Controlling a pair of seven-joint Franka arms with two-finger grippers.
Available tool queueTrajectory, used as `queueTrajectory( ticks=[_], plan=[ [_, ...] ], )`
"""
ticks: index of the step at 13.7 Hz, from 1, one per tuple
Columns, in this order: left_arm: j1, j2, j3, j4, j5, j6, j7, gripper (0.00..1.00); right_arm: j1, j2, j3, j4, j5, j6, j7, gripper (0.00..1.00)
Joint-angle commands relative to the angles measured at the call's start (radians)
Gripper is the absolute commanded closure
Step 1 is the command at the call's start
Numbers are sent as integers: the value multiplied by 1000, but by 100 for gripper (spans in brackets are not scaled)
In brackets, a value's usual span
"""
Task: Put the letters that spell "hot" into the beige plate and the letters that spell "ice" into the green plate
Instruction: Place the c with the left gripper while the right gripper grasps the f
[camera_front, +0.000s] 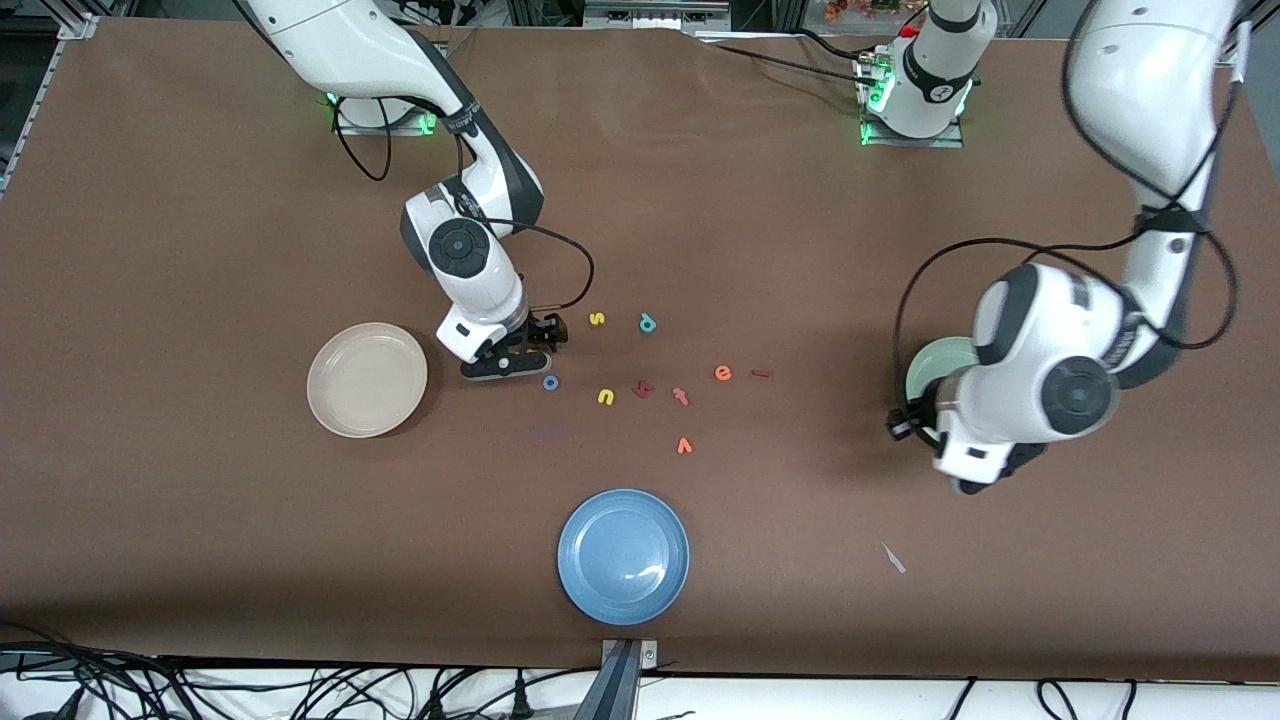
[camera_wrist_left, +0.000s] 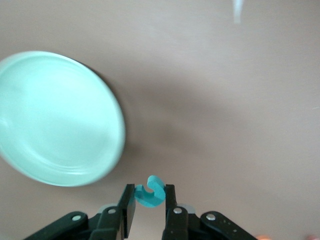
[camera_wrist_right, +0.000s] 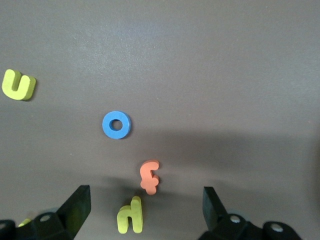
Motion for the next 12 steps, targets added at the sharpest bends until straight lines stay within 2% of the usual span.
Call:
queueTrajectory(
  ticks=[1, 3, 7, 8, 9, 10, 11, 12],
  plan=[
    [100, -26, 1, -67, -34, -22, 210, 100, 0, -20, 3, -75, -23, 86, 18, 6],
    [158, -10, 1, -78, 1, -18, 315, 100, 0, -20, 3, -75, -29, 87, 16, 9],
    [215, 20, 1, -104, 62, -5, 393, 100, -2, -12, 3, -81, -41, 87, 16, 24],
    [220, 34, 1, -106, 76, 0, 395, 96, -1, -11, 3, -80, -42, 87, 16, 27],
    [220, 42, 1, -104, 76, 15, 395, 84, -2, -11, 3, -80, -42, 87, 16, 27],
    [219, 42, 1, -104, 73, 15, 386, 55, -2, -9, 3, -77, -42, 87, 16, 27],
    [219, 39, 0, -103, 66, 15, 383, 15, -2, -2, 3, -71, -42, 88, 16, 28],
    [219, 33, -3, -92, 60, 14, 380, 0, -2, 14, 3, -60, -42, 94, 16, 28]
  ],
)
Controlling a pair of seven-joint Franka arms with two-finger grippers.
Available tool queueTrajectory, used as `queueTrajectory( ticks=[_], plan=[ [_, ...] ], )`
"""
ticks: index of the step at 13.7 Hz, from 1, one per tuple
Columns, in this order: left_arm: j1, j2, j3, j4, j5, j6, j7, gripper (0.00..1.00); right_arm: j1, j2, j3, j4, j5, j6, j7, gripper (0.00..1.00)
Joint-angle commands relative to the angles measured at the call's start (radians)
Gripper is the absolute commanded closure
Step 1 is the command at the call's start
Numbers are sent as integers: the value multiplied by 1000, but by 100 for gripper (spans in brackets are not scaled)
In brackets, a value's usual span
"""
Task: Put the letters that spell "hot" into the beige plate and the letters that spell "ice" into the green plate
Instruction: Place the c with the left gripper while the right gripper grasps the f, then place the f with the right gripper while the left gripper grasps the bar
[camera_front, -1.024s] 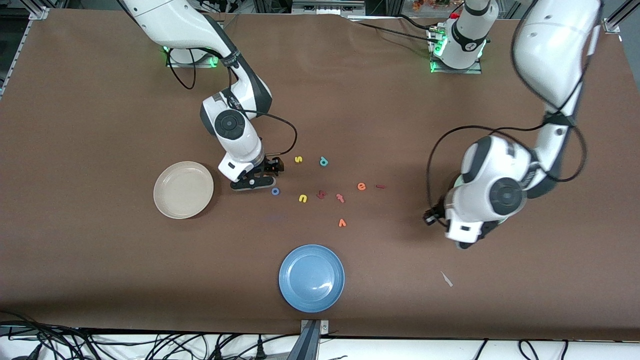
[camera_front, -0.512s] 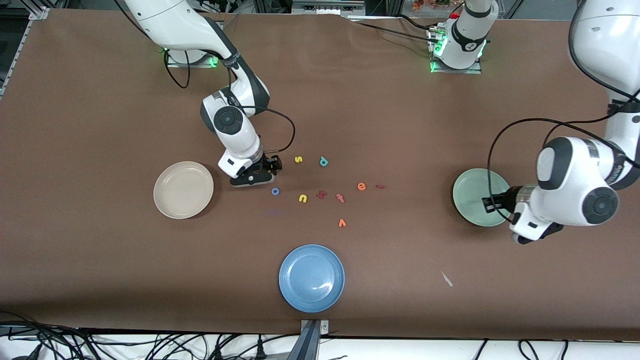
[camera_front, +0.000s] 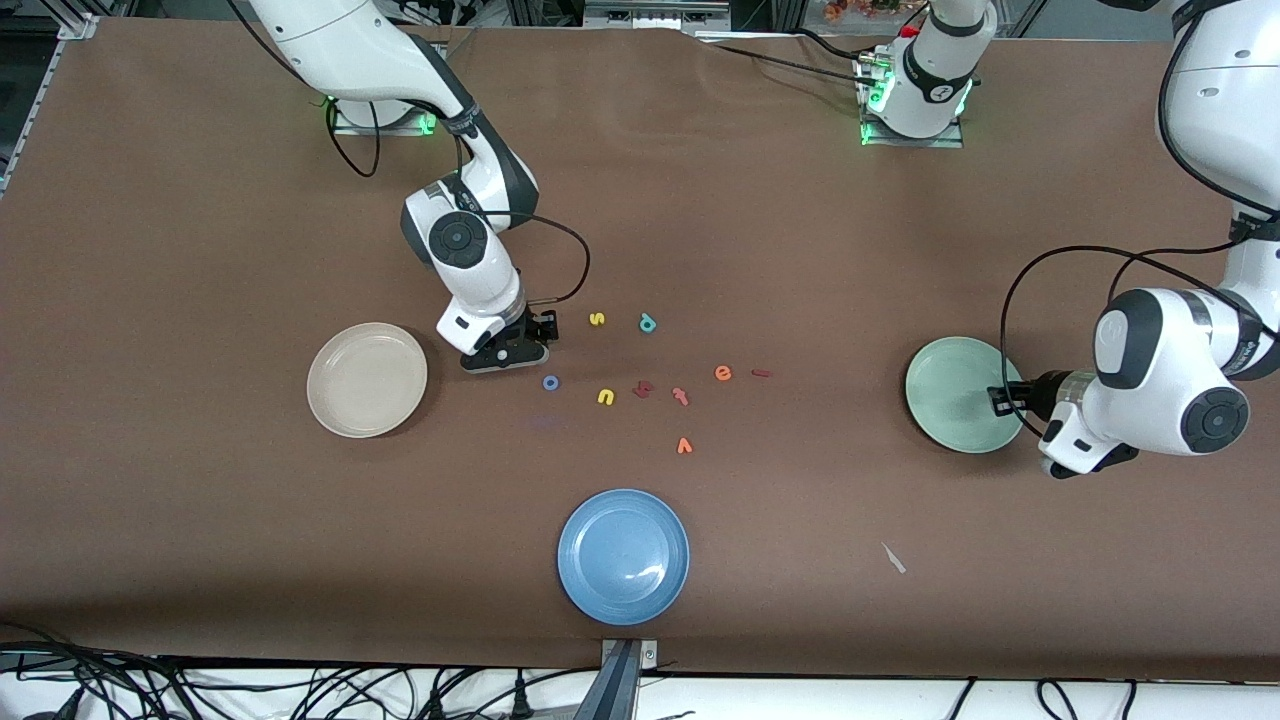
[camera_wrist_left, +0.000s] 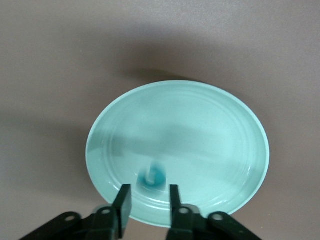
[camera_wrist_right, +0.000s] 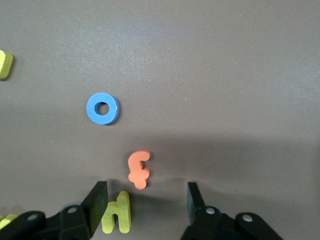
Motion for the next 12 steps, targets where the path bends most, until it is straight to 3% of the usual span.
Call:
queueTrajectory(
  ticks=[1, 3, 8, 11, 12],
  plan=[
    [-3, -28, -14, 23, -14, -1, -17, 0, -1, 25, 3, 6, -26, 44, 18, 30],
    [-30, -57, -34, 34, -84, -3, -57, 0, -1, 34, 3, 8, -26, 55, 18, 35],
    [-121, -57, -175, 45, -77, 14, -397, 0, -1, 36, 3, 8, -41, 55, 16, 51],
    [-248, -27, -173, 13, -72, 172, -669, 1, -1, 33, 3, 8, -41, 54, 16, 78],
    [-276, -14, -172, -3, -71, 191, -707, 6, -1, 30, 3, 6, -41, 54, 16, 87]
  ],
)
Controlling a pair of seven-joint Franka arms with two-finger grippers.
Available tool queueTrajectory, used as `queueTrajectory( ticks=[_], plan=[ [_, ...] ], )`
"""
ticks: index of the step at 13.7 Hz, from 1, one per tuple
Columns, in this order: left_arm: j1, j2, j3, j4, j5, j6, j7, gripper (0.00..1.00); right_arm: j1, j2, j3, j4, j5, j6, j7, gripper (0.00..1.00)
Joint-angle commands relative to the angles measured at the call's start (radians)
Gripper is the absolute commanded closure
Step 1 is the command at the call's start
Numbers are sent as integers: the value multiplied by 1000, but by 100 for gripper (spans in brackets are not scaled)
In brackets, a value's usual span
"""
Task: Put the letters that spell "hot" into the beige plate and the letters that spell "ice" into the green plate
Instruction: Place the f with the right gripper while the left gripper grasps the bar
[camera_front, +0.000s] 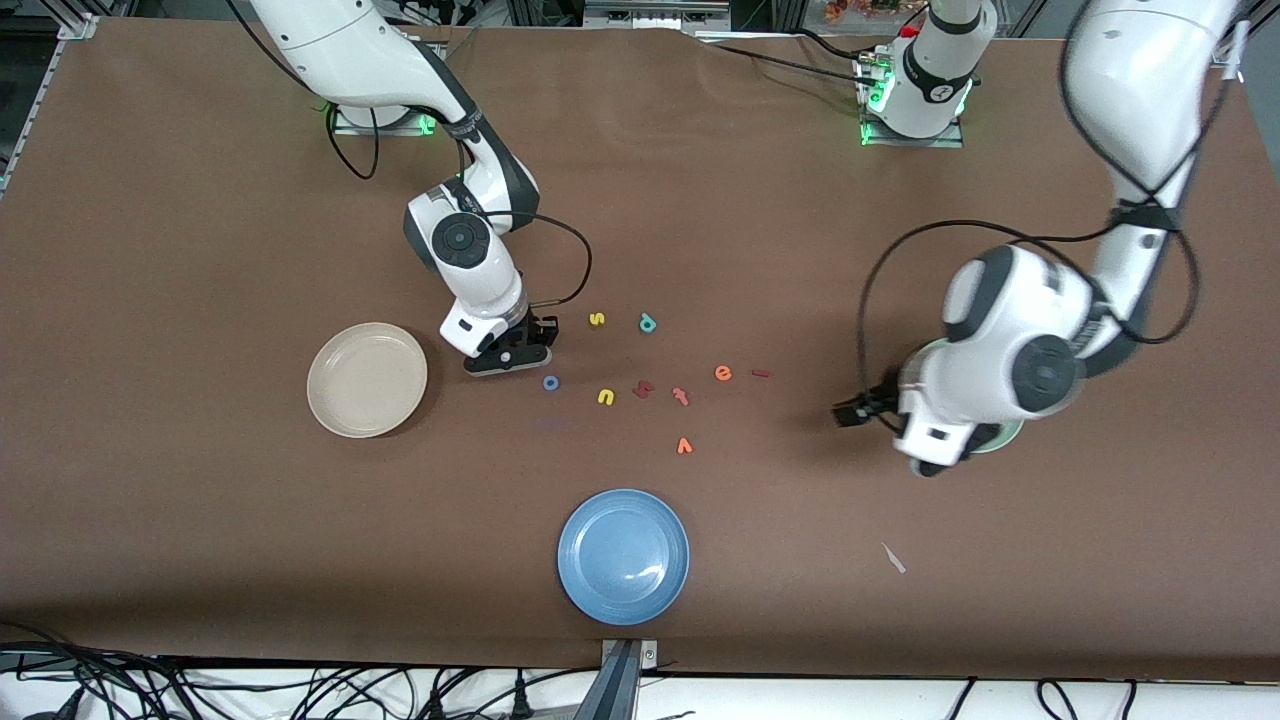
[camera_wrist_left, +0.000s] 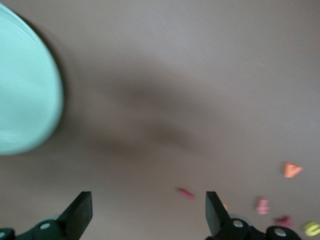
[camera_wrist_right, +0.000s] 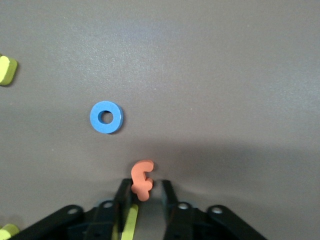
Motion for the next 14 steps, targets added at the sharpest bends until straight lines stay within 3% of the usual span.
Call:
queueTrajectory(
  ticks=[1, 5, 8, 12, 14],
  plan=[
    [-62, 38, 11, -42, -8, 75, -115, 10, -1, 11, 3, 1, -20, 13, 16, 90],
    [-107, 65, 17, -162, 22, 267, -324, 10, -2, -12, 2, -2, -20, 6, 10, 95],
    [-122, 64, 14, -257, 156, 389, -542, 10, -56, -103, -5, -7, -20, -95, -100, 95],
    [-150, 65, 13, -263, 170, 389, -667, 23, -195, -215, -5, -45, -20, -232, -403, 95],
    [-160, 67, 14, -266, 170, 389, -701, 37, -244, -264, -14, -91, -20, -246, -483, 95]
  ],
)
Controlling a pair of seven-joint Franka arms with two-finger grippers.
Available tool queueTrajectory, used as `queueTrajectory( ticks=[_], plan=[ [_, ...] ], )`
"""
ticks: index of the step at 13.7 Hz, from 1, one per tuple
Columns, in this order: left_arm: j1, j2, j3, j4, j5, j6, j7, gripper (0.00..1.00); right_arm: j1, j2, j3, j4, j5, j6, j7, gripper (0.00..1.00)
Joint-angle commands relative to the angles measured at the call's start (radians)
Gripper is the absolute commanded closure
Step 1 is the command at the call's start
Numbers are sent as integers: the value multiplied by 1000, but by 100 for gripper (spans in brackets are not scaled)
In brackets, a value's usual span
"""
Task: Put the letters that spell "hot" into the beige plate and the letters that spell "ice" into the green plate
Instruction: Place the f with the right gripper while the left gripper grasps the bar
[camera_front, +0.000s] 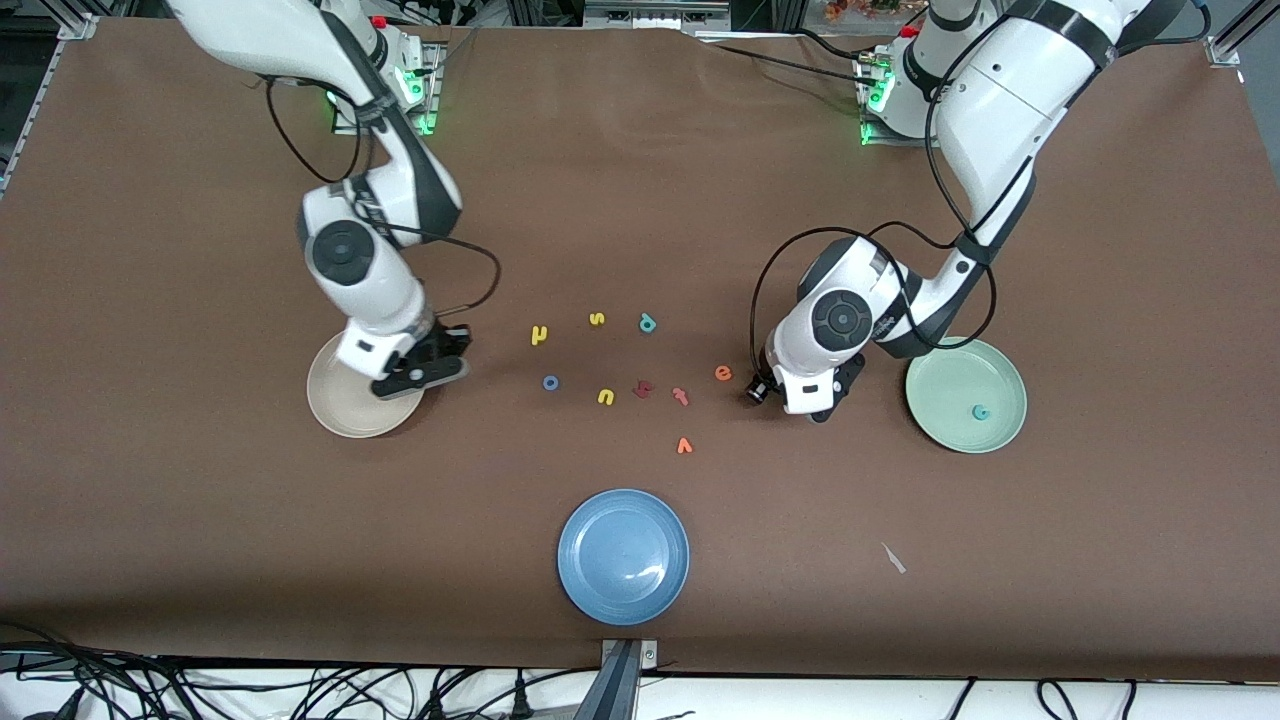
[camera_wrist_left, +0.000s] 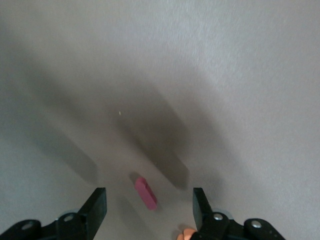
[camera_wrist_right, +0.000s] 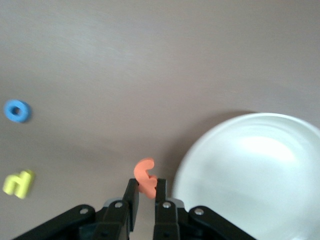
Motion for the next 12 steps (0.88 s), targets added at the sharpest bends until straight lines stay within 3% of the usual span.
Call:
queueTrajectory(
  ticks=[1, 3, 6, 7, 8, 10, 12],
  plan=[
    [-14, -25, 9, -24, 27, 10, -58, 46, -61, -81, 6, -105, -13, -5, -97, 95],
    [-12, -23, 9, -24, 27, 10, -56, 64, -95, -72, -17, -128, -13, 20, -183, 94],
    [-6, -17, 9, -24, 27, 10, -55, 65, -97, -58, -97, -179, -13, 109, -320, 90],
    [-3, -16, 9, -26, 27, 8, -55, 65, -97, -58, -100, -181, -7, 111, -325, 60],
    [-2, -14, 12, -32, 27, 10, -52, 64, -97, -57, -100, -179, -2, 111, -322, 39],
    [0, -10, 14, -40, 28, 10, -49, 63, -97, -54, -91, -173, 7, 111, -285, 38],
    [0, -11, 14, -41, 28, 10, -49, 63, -97, -52, -39, -170, 7, 109, -178, 38]
  ],
)
